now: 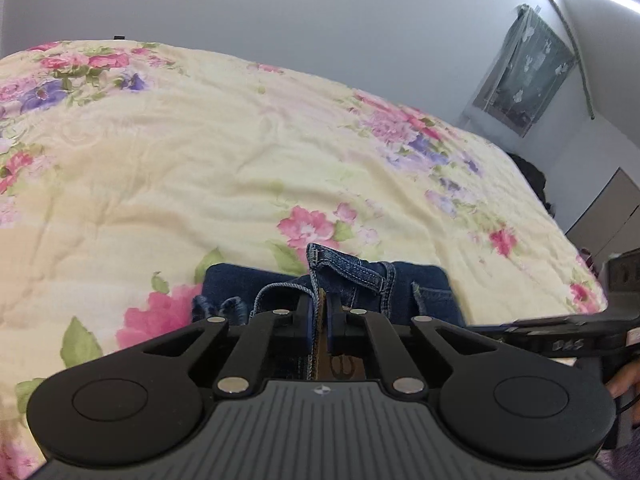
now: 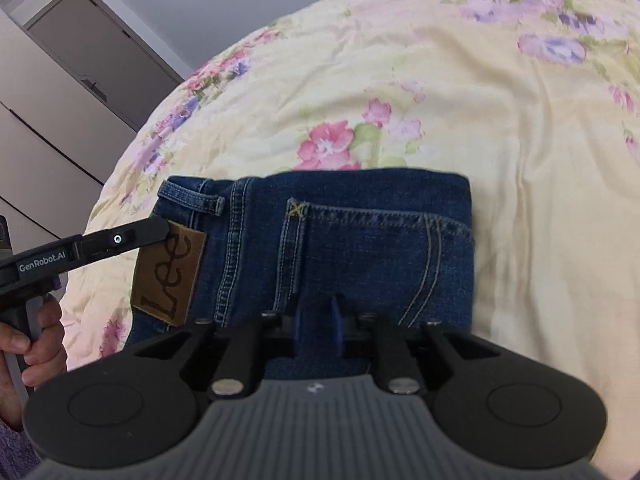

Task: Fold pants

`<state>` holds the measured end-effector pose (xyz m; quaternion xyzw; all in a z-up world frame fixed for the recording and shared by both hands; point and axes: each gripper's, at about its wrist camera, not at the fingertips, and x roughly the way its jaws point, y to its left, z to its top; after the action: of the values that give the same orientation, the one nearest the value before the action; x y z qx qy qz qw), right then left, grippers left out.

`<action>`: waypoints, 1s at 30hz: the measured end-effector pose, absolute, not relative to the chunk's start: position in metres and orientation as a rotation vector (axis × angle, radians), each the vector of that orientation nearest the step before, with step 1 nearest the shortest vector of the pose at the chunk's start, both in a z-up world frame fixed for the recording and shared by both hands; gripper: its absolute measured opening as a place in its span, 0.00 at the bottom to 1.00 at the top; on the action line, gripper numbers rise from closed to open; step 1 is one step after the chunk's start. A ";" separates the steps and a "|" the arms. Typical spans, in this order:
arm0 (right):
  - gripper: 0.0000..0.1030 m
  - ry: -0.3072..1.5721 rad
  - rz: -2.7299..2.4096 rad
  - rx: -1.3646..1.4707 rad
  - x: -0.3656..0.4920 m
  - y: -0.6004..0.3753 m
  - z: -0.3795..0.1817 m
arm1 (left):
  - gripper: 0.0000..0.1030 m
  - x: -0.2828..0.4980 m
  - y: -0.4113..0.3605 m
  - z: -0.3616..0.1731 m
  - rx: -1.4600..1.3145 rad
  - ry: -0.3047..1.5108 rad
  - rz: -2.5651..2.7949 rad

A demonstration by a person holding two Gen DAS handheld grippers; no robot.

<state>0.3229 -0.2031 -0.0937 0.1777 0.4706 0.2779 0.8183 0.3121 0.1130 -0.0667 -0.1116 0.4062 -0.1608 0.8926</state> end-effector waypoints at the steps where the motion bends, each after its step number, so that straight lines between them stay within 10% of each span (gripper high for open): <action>1: 0.17 0.980 0.594 0.354 0.321 -0.206 -0.086 | 0.06 0.312 0.117 -0.074 -0.225 0.856 -0.316; 20: 0.00 0.954 0.436 0.076 0.371 -0.166 -0.138 | 0.07 0.348 0.117 -0.134 -0.130 0.881 -0.233; 30: 0.12 0.909 0.440 0.067 0.333 -0.175 -0.110 | 0.08 0.316 0.119 -0.091 -0.067 0.827 -0.223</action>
<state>0.3333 -0.1748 -0.1101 0.0322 0.4353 0.2109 0.8747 0.3158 0.1192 -0.0914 -0.0324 0.4007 -0.1082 0.9092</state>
